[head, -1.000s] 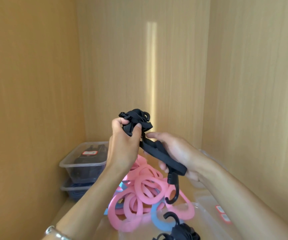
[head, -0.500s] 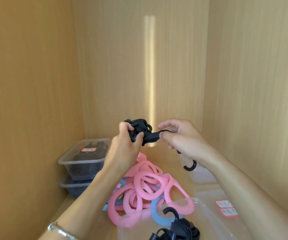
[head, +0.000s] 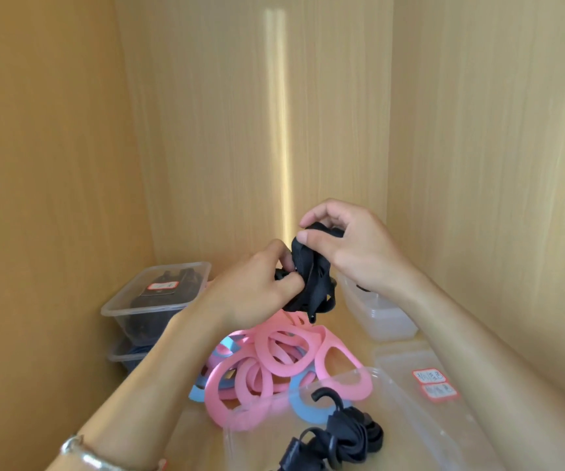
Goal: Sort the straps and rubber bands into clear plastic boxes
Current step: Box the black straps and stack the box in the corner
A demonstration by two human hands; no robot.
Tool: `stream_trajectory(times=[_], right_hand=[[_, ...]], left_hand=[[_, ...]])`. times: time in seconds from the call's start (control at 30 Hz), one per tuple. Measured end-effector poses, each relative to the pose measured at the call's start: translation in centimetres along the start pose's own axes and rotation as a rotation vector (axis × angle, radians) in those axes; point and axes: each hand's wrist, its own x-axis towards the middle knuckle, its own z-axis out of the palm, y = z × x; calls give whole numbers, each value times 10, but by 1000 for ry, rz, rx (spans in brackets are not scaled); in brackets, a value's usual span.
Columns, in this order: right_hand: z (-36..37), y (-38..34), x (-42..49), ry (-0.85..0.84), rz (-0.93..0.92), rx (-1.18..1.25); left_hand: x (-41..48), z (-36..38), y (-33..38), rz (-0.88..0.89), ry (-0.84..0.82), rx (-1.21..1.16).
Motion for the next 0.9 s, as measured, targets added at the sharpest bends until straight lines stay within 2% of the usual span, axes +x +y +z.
stream_trajectory(times=[0.13,0.27,0.33,0.43,0.5,0.63,0.77,0.83,0.9], right_hand=[[-4,-2,-1,-20,30,229],[6,2,1,-3,152,462],[12,3,0,-8,159,441],[15,1,-4,-43,196,349],[18,-1,-7,-116,255,368],[18,1,-6,-140,344,503],[22,2,-5,-220,395,694],[26,-1,-7,-306,384,734],[29,-3,-9,-374,353,827]], left_hand=[[-6,-8,3,53,-104,-467],[-7,-4,11,41,-148,-933],[-3,0,10,22,-118,-1125],[2,1,7,19,-32,-1269],[3,1,9,2,39,-1264],[6,4,14,-19,217,-1174],[12,6,1,-29,441,-956],[11,9,-1,-88,547,-867],[7,13,1,-76,646,-701]])
